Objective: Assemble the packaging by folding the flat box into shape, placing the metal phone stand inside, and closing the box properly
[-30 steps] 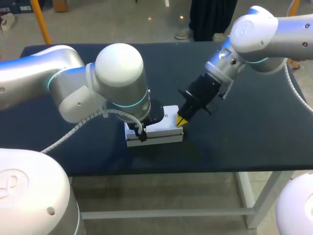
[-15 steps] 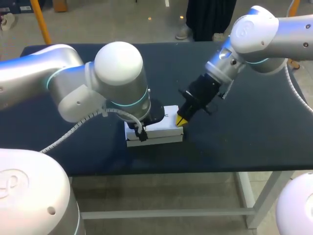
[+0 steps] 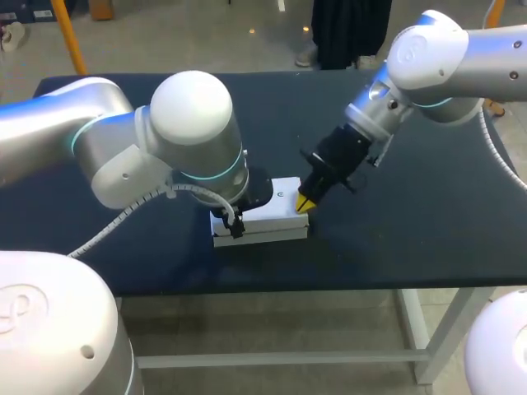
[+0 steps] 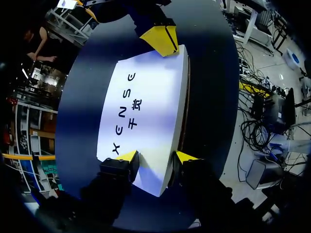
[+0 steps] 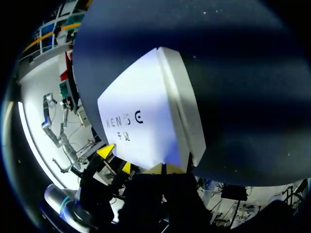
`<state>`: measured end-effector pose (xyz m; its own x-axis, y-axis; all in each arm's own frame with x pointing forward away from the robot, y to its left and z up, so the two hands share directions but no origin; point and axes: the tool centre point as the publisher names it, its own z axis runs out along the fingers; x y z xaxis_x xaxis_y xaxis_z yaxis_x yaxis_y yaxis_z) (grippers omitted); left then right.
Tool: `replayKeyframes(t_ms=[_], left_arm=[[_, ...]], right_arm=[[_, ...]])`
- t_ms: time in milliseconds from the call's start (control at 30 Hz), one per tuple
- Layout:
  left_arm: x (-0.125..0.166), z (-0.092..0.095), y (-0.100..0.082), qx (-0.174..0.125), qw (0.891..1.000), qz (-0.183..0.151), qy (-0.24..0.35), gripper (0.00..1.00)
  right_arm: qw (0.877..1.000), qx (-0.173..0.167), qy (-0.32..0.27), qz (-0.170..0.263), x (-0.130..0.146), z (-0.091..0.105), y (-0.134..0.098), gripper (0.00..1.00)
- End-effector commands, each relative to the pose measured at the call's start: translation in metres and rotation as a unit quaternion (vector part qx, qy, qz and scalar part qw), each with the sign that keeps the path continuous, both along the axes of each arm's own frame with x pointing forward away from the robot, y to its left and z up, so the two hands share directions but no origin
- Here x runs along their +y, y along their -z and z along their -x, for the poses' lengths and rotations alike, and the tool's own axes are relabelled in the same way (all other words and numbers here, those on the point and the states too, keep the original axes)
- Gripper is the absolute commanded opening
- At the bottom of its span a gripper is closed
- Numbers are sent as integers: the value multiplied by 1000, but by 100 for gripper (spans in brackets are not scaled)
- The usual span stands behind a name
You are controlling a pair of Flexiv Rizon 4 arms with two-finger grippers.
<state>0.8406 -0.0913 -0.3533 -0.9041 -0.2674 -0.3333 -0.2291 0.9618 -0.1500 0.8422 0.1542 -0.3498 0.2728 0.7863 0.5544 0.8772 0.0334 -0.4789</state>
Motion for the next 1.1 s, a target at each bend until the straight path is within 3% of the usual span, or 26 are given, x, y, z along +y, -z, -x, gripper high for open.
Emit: replayKeyframes(t_ms=[33,500,833,933,1100], left_arm=[[-2,2,3,-5,1000,-8,-7,46],[3,7,-1,-2,1000,-4,-4,47],[22,12,-24,-9,998,55,18,47],[30,10,-31,-5,996,87,19,39],[34,2,-30,4,994,105,11,0]], right_arm=[[1000,1,-1,-1,-1,0,0,0],[1000,2,-2,0,0,1,1,0],[1000,3,-4,1,2,1,1,0],[1000,3,-4,1,2,1,1,0],[1000,4,-5,2,3,1,2,0]])
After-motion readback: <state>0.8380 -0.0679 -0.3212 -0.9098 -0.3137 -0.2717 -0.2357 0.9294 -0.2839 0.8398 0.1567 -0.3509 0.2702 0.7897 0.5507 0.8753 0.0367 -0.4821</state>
